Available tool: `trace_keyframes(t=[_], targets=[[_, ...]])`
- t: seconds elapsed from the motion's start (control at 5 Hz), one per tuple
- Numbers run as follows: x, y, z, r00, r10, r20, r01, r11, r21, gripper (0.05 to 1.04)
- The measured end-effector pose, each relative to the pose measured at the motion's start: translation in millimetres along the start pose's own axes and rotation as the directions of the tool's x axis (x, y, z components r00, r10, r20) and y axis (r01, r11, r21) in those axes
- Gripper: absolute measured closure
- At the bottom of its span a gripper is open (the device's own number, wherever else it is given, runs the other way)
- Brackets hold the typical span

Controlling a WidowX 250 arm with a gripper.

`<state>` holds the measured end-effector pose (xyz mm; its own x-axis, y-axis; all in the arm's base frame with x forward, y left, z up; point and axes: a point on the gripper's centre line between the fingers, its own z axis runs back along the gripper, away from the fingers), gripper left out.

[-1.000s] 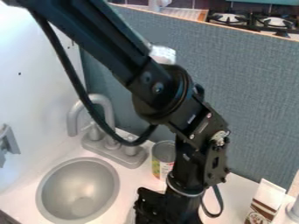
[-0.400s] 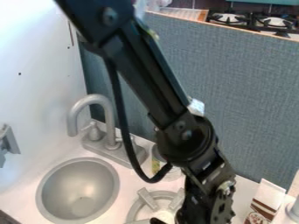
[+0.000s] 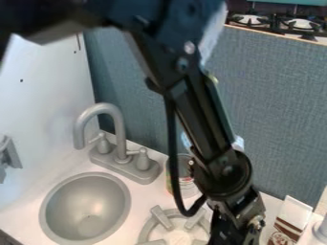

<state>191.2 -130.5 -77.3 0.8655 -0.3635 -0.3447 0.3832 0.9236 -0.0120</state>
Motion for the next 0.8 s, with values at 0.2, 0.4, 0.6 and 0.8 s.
trace_keyframes(t=[0.2, 0.4, 0.6, 0.8], targets=[[8.3, -1.0, -11.1, 1.0, -0.008, -0.021, 0.008, 1.0, 0.0, 0.083], [17.5, -1.8, -13.1, 1.0, -0.004, -0.03, 0.004, 1.0, 0.004, 0.14], [26.2, -2.9, -13.0, 1.0, -0.004, -0.02, 0.004, 1.0, 0.003, 0.45], [27.2, -4.9, -13.2, 1.0, 0.0, -0.012, 0.0, 1.0, -0.01, 0.586]])
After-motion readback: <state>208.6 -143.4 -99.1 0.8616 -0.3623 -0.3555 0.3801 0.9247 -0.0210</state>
